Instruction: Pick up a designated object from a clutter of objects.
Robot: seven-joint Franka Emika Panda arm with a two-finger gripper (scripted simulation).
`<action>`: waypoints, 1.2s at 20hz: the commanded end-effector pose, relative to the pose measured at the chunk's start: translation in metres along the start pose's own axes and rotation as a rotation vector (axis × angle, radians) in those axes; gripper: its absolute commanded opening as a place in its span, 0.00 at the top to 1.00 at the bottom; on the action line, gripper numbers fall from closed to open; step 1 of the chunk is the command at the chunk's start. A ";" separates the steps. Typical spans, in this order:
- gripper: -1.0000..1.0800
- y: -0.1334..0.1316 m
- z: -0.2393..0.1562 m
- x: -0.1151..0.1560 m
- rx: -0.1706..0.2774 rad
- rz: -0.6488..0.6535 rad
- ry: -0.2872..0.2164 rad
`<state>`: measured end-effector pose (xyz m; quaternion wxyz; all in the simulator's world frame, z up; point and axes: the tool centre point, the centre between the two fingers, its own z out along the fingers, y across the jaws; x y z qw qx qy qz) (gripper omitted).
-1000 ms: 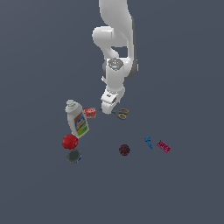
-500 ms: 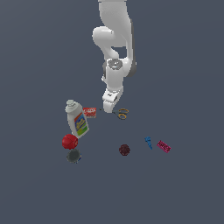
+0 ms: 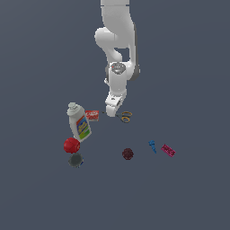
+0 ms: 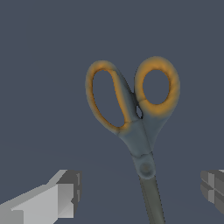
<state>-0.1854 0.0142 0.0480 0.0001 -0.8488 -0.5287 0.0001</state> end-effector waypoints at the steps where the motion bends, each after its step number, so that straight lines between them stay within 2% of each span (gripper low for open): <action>1: 0.04 0.000 0.007 0.000 0.000 -0.001 0.000; 8: 0.04 -0.001 0.032 -0.001 0.000 -0.003 -0.001; 15: 0.04 -0.001 0.040 0.000 -0.001 -0.004 -0.001; 16: 1.00 -0.001 0.040 0.000 -0.001 -0.004 -0.001; 24: 1.00 -0.001 0.040 0.000 -0.001 -0.004 -0.001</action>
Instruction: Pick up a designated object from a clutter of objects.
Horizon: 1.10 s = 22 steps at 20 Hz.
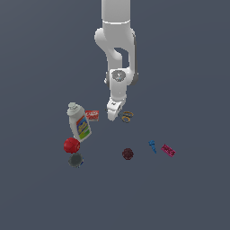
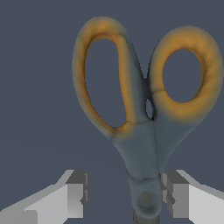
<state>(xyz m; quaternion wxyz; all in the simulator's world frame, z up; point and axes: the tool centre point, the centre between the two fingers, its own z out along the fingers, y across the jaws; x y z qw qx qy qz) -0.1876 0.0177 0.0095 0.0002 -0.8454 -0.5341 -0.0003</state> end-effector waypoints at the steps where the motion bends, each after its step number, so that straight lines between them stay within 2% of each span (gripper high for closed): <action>1: 1.00 0.003 0.002 -0.003 0.000 0.009 -0.002; 11: 1.00 0.007 -0.012 0.009 0.000 -0.001 0.001; 22: 1.00 0.036 -0.060 0.044 0.000 0.000 0.001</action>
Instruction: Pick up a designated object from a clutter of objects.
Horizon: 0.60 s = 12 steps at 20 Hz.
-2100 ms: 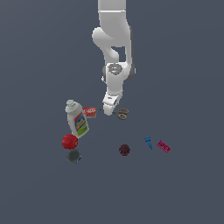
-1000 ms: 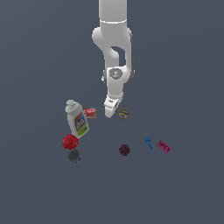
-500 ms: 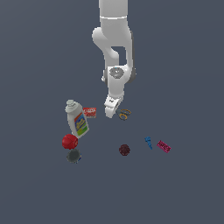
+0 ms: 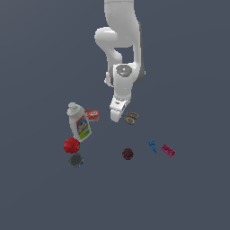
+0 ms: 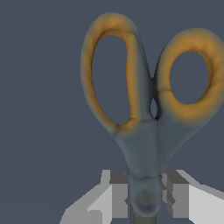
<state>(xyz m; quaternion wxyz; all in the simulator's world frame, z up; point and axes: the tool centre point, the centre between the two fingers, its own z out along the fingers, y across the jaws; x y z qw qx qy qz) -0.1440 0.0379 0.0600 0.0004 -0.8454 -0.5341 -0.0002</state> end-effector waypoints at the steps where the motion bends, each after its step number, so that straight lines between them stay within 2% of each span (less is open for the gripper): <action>1: 1.00 0.009 -0.015 0.011 0.000 0.000 0.001; 12: 1.00 0.055 -0.090 0.066 0.000 0.002 0.001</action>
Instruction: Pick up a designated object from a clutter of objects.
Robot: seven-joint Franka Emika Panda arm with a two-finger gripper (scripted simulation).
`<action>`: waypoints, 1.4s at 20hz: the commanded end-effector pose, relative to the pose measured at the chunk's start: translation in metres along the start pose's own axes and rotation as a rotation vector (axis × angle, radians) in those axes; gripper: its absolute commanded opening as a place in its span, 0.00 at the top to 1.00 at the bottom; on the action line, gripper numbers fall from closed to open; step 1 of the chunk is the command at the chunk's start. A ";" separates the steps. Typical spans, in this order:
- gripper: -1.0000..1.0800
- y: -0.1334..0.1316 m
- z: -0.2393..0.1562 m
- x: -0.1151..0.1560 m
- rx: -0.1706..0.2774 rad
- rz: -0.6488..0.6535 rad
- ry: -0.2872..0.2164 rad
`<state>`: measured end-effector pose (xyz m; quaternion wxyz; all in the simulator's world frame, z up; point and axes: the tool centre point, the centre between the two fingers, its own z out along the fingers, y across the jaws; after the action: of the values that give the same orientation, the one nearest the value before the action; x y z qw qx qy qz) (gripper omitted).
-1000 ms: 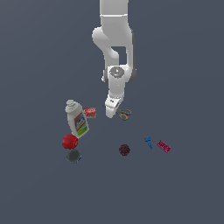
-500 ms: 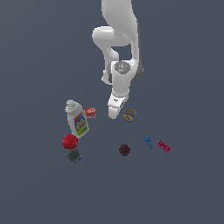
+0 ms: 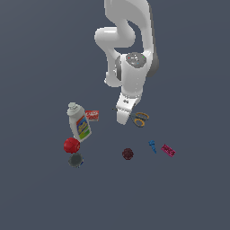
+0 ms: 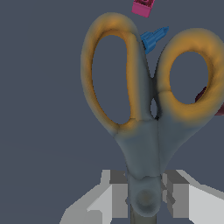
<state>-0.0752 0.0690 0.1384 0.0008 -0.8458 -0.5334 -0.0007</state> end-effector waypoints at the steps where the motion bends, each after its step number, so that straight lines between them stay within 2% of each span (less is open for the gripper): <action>1: 1.00 0.011 -0.019 0.013 0.000 0.001 0.000; 14: 1.00 0.066 -0.099 0.074 0.000 0.004 -0.001; 28: 1.00 0.113 -0.165 0.126 0.000 0.006 -0.001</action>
<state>0.0745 0.1309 0.2969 0.0003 -0.8475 -0.5308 0.0000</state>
